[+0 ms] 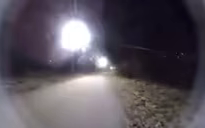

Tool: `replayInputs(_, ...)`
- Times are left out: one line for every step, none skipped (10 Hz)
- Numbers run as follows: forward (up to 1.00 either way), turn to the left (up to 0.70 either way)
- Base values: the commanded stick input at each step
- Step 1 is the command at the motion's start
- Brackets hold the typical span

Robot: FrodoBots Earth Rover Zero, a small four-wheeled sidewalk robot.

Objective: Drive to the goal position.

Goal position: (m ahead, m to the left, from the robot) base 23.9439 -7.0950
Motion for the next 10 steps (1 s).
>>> replayInputs(1.00,-0.09)
replayInputs(1.00,0.00)
replayInputs(1.00,0.00)
replayInputs(1.00,0.00)
replayInputs(1.00,0.00)
replayInputs(1.00,0.00)
replayInputs(1.00,0.39)
replayInputs(1.00,0.40)
replayInputs(1.00,0.40)
replayInputs(1.00,0.40)
